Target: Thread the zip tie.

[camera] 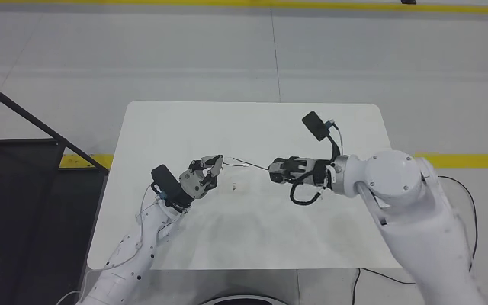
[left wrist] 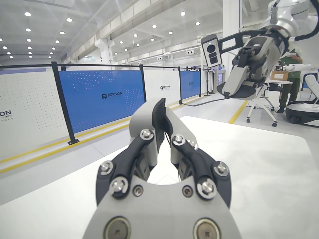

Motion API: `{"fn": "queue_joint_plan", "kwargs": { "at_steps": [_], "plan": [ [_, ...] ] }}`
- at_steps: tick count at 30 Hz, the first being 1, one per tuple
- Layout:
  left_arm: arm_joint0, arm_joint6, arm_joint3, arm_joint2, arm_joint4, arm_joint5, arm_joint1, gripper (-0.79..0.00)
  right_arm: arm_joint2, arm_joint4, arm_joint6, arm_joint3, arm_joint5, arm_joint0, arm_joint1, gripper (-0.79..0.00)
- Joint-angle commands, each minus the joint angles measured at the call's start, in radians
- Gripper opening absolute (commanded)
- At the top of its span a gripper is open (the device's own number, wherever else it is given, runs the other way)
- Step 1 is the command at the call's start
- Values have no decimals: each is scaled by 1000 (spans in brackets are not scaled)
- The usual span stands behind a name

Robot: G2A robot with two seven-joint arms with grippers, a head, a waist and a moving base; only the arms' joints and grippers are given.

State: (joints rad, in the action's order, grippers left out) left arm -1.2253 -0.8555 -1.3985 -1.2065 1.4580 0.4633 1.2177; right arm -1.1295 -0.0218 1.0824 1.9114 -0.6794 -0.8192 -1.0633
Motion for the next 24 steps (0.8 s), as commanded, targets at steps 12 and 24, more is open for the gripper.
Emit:
{"fn": "queue_joint_plan", "kwargs": {
  "at_steps": [12, 24],
  "plan": [
    [0, 0, 0, 0, 0, 0, 0, -785, 42, 43, 60, -28, 13, 47, 4, -785],
    [0, 0, 0, 0, 0, 0, 0, -785, 90, 128, 50, -87, -9, 110, -4, -785]
  ]
}}
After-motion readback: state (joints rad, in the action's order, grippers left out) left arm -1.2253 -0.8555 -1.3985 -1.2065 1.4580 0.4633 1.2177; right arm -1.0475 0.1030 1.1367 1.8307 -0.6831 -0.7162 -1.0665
